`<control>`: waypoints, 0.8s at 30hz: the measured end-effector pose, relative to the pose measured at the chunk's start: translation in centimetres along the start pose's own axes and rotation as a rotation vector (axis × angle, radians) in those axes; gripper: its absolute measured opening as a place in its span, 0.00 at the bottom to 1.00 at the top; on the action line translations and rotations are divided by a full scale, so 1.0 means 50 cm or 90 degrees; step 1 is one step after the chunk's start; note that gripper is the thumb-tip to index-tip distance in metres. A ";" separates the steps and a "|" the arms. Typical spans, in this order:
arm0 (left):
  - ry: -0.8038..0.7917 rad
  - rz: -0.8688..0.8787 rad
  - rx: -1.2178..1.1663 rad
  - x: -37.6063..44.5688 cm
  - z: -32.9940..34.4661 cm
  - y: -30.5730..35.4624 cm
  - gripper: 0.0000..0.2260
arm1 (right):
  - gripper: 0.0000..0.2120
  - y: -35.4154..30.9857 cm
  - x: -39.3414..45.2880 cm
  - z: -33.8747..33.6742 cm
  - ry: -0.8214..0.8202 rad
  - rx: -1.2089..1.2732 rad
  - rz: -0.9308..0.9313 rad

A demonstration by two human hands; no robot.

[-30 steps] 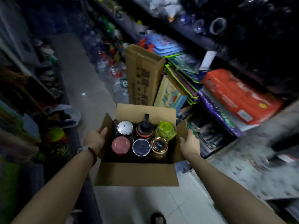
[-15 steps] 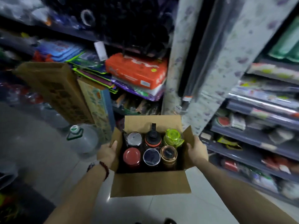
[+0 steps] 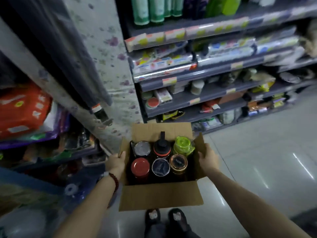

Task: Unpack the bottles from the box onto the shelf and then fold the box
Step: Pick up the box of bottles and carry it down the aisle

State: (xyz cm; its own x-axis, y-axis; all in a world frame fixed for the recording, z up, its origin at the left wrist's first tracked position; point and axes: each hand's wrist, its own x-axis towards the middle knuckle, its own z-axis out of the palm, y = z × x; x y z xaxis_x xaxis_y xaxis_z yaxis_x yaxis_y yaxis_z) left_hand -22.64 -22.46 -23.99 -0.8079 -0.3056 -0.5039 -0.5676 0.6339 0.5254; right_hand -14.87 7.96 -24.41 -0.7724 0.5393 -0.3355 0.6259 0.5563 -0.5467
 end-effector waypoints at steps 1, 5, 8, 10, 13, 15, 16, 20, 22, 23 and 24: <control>-0.020 0.028 0.018 0.004 0.017 0.035 0.19 | 0.17 0.022 -0.003 -0.010 0.023 0.019 0.038; -0.121 0.131 0.066 0.013 0.100 0.157 0.17 | 0.17 0.113 -0.021 -0.053 0.117 0.063 0.172; -0.161 0.212 0.151 -0.004 0.174 0.254 0.18 | 0.16 0.177 -0.027 -0.096 0.187 0.076 0.233; -0.176 0.252 0.183 -0.021 0.229 0.313 0.20 | 0.17 0.216 -0.033 -0.124 0.230 0.113 0.276; -0.213 0.316 0.245 -0.053 0.320 0.391 0.23 | 0.17 0.282 -0.045 -0.166 0.292 0.184 0.336; -0.233 0.364 0.303 -0.083 0.385 0.442 0.22 | 0.14 0.332 -0.045 -0.198 0.317 0.209 0.374; -0.241 0.385 0.322 -0.101 0.419 0.467 0.22 | 0.13 0.360 -0.042 -0.218 0.333 0.218 0.392; -0.269 0.426 0.343 -0.171 0.550 0.550 0.22 | 0.12 0.458 -0.011 -0.308 0.371 0.228 0.429; -0.272 0.430 0.345 -0.202 0.606 0.589 0.22 | 0.12 0.502 0.011 -0.356 0.379 0.224 0.433; -0.272 0.428 0.343 -0.213 0.633 0.607 0.22 | 0.13 0.521 0.022 -0.379 0.378 0.222 0.433; -0.274 0.427 0.340 -0.227 0.658 0.626 0.21 | 0.13 0.541 0.035 -0.401 0.380 0.220 0.431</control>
State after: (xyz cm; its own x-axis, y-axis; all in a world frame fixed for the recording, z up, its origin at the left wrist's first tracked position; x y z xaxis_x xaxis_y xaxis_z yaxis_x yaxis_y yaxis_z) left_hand -26.02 24.22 -24.40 -0.7506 0.4581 -0.4761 0.2253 0.8548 0.4674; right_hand 2.89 36.64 -24.40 -0.0188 0.9628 -0.2694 0.7785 -0.1550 -0.6082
